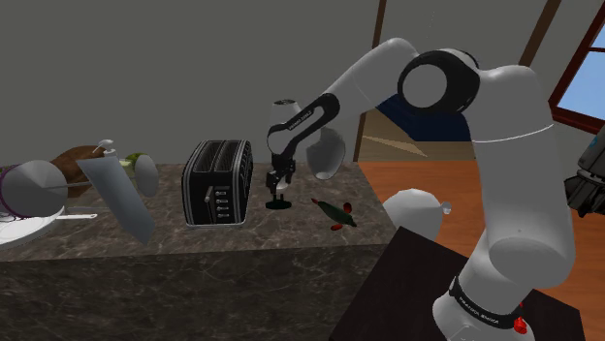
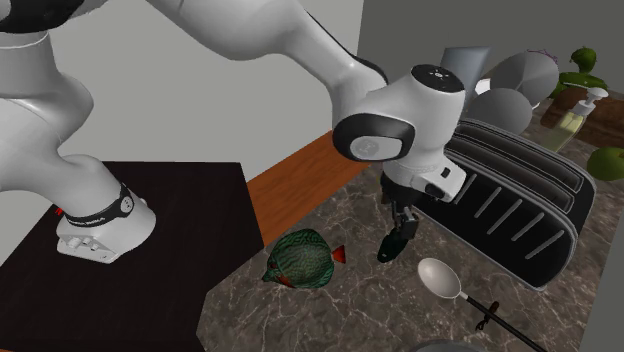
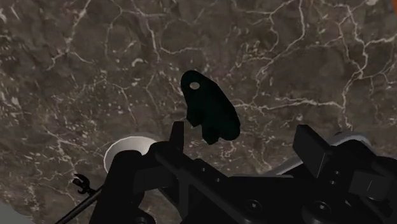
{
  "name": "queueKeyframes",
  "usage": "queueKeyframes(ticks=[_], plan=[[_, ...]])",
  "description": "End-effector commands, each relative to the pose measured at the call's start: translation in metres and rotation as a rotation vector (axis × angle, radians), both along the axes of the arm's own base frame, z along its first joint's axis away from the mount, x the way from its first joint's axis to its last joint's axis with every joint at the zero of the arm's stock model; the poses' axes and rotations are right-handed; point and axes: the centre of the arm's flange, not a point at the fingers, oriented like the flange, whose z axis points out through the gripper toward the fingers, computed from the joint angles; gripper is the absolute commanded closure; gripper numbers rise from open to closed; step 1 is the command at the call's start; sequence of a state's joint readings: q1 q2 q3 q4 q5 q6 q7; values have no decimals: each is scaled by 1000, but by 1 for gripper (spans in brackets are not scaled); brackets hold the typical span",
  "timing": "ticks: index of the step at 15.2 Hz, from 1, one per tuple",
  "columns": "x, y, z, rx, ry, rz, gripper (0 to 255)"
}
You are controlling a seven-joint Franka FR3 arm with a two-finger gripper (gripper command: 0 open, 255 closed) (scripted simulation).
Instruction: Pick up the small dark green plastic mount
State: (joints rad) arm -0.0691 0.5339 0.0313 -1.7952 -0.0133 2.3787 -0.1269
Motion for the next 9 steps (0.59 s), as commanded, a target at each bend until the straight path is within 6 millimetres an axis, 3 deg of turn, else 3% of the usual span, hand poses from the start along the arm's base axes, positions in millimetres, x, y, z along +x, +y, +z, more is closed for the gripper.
queueKeyframes(ticks=[1,4,9], plan=[[18,-4,-20,-3,10,-6,0],[37,-10,-46,-5,21,-14,0],[37,-10,-73,-5,21,-14,0]])
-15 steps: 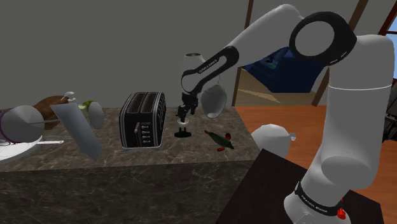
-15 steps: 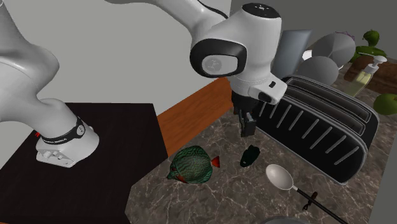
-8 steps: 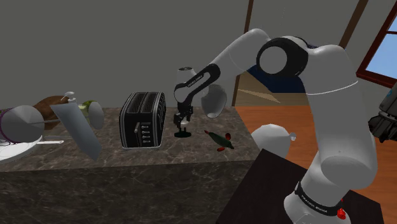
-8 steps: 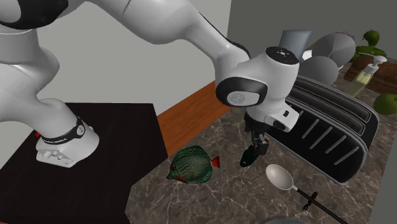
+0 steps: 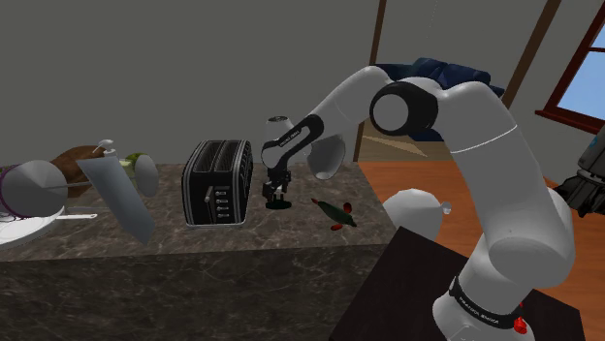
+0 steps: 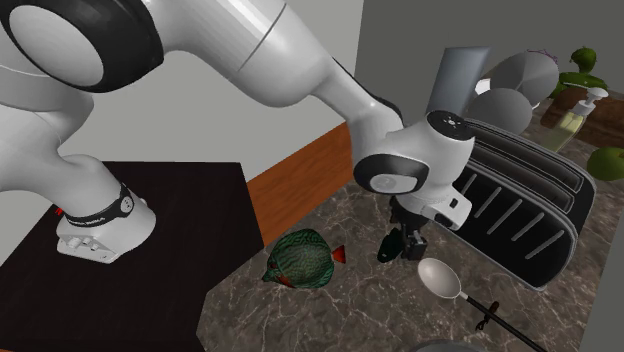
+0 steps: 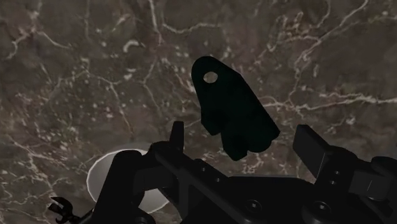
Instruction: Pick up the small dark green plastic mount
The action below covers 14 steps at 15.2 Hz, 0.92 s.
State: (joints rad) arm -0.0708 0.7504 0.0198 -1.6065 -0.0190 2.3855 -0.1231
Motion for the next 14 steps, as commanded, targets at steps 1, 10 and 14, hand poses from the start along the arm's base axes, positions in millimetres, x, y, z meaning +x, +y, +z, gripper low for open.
queueKeyframes(ticks=[1,10,14], plan=[[1,0,-12,0,0,0,0],[1,1,-19,0,0,0,255],[1,0,-20,0,0,0,255]])
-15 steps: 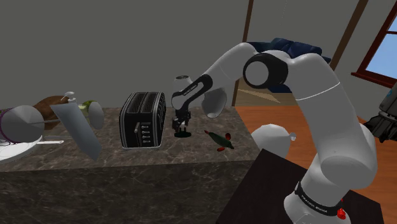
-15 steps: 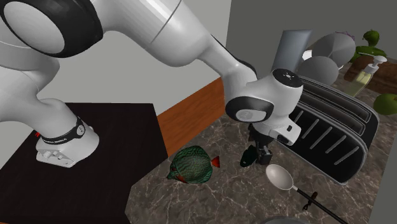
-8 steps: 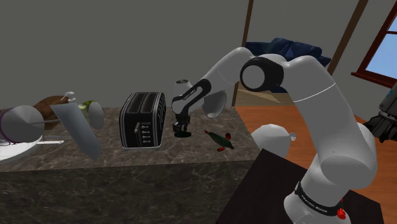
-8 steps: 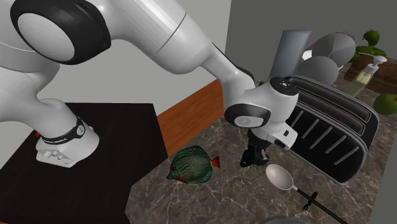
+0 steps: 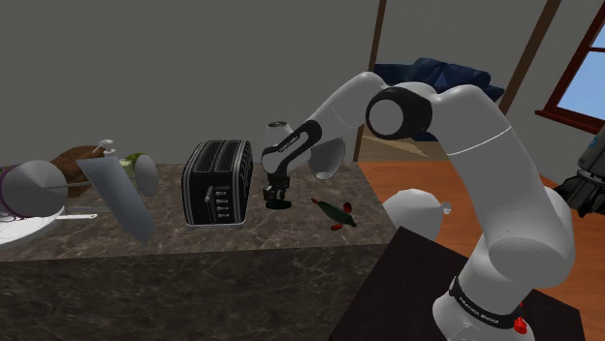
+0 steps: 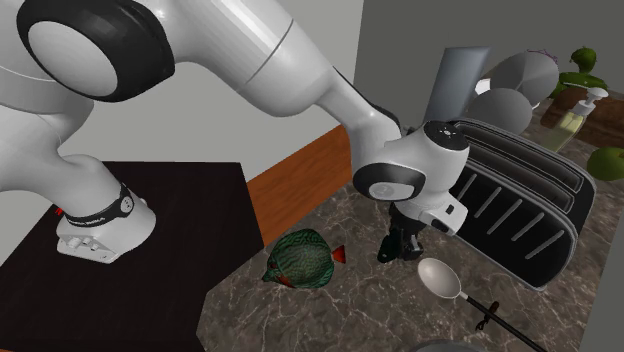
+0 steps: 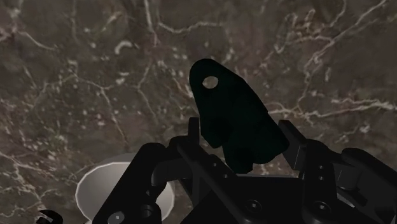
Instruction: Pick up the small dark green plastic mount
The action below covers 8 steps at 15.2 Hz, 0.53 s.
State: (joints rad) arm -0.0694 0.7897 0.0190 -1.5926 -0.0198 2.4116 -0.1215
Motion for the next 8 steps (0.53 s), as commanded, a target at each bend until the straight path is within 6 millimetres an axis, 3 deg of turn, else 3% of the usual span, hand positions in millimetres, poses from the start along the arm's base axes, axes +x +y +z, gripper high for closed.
queueKeyframes(ticks=[1,8], plan=[[0,0,4,0,0,0,255],[0,0,41,0,0,0,255]])
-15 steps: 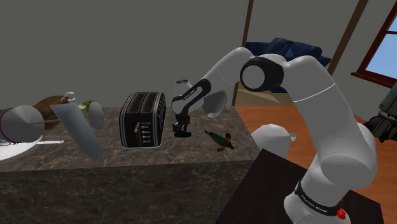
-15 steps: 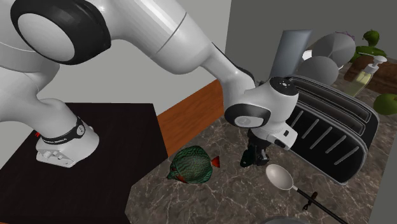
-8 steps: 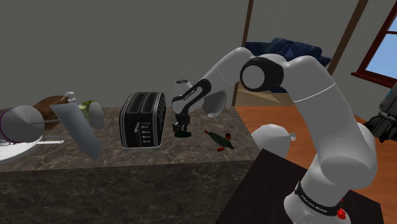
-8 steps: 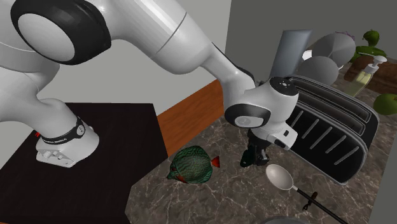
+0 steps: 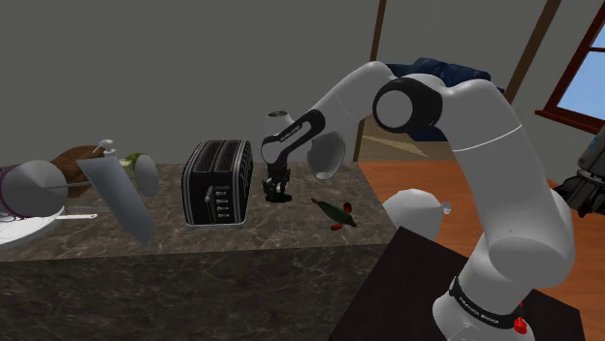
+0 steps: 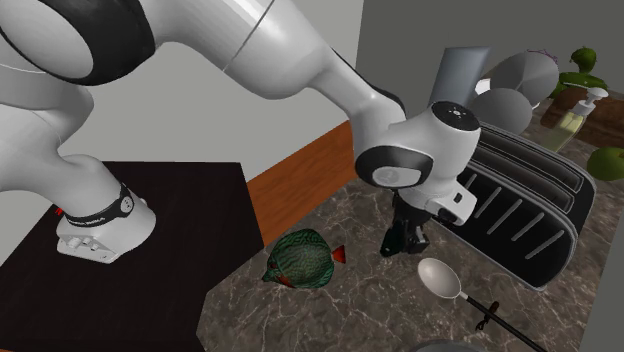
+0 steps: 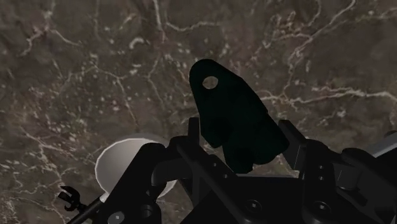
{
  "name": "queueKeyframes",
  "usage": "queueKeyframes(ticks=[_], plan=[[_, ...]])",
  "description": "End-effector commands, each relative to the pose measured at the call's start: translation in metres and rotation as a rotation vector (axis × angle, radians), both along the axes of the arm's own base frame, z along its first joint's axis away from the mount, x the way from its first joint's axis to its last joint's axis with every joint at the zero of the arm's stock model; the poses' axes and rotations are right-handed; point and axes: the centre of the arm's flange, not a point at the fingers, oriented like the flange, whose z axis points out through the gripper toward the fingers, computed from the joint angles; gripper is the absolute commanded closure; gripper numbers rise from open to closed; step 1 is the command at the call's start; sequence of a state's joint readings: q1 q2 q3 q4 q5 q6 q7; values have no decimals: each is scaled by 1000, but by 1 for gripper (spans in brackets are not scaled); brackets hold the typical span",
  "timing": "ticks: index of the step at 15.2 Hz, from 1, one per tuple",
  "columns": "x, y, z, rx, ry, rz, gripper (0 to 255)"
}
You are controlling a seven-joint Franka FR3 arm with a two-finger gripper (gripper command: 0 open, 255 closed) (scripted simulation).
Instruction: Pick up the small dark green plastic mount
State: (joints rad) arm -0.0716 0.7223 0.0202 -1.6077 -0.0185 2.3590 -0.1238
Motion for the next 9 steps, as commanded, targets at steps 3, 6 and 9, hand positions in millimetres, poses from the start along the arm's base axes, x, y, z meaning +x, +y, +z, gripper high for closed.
queueKeyframes(ticks=[3,6,9], plan=[[0,1,21,0,0,0,255],[0,1,37,0,0,0,255],[0,1,43,0,0,0,255]])
